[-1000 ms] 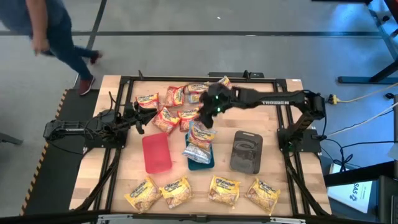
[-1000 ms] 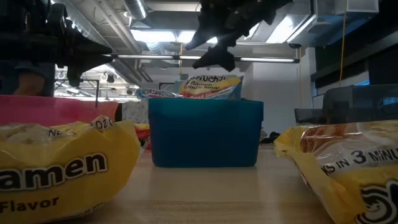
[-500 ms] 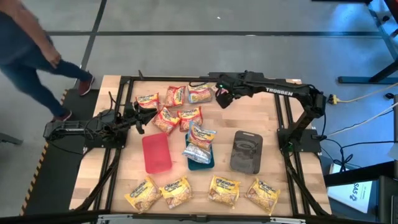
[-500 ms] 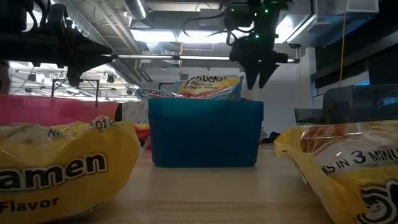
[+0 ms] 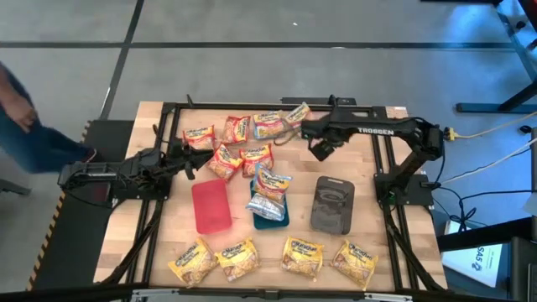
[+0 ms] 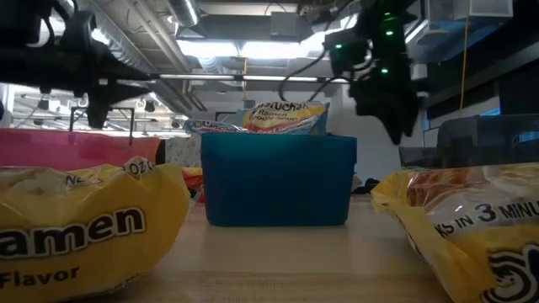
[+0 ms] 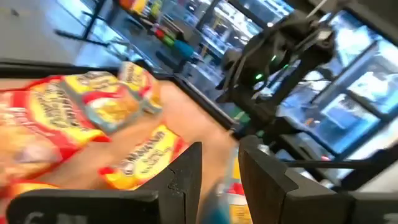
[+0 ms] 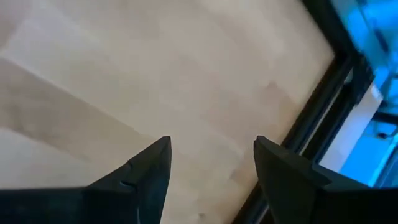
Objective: Sort Maruchan noodles
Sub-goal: Put the blue noodle pack into the blue bin
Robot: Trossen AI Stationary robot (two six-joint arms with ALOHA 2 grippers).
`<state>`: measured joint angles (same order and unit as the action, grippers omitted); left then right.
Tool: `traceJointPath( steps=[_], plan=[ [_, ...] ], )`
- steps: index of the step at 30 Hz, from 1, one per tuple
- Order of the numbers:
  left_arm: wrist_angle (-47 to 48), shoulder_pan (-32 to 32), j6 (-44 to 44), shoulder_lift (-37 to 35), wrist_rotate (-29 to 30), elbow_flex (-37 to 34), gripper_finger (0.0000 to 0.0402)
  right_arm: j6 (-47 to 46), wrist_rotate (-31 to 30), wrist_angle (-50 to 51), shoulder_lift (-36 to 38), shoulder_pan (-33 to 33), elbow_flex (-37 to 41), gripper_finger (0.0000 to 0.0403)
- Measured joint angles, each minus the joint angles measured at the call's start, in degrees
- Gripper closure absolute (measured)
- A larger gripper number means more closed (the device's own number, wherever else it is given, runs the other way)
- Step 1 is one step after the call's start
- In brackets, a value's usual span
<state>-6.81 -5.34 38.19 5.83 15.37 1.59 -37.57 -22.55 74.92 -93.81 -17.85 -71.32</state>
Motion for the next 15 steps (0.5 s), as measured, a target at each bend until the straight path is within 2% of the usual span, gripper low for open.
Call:
traceJointPath(
  steps=[3,5,8,11,15],
  plan=[
    [-0.3,0.0,-4.7,0.8,0.3,5.4,0.0303,-4.9,-0.1,-1.9,4.2,2.3,4.3,0.0178],
    [3.5,0.0,-10.3,2.0,1.4,11.0,0.0303,-7.4,0.0,-4.8,7.4,3.3,6.4,0.0178],
    [16.9,-0.1,-18.0,5.6,5.9,21.3,0.0303,-9.3,-0.3,-9.9,11.8,4.4,8.3,0.0178],
    [32.5,-0.8,-20.9,10.7,11.4,31.0,0.0303,-10.0,-1.0,-15.6,15.3,4.4,9.0,0.0178],
    [43.7,-2.0,-22.3,17.4,15.7,39.0,0.0303,-9.8,-4.8,-20.9,17.6,4.3,8.7,0.0178]
  ],
)
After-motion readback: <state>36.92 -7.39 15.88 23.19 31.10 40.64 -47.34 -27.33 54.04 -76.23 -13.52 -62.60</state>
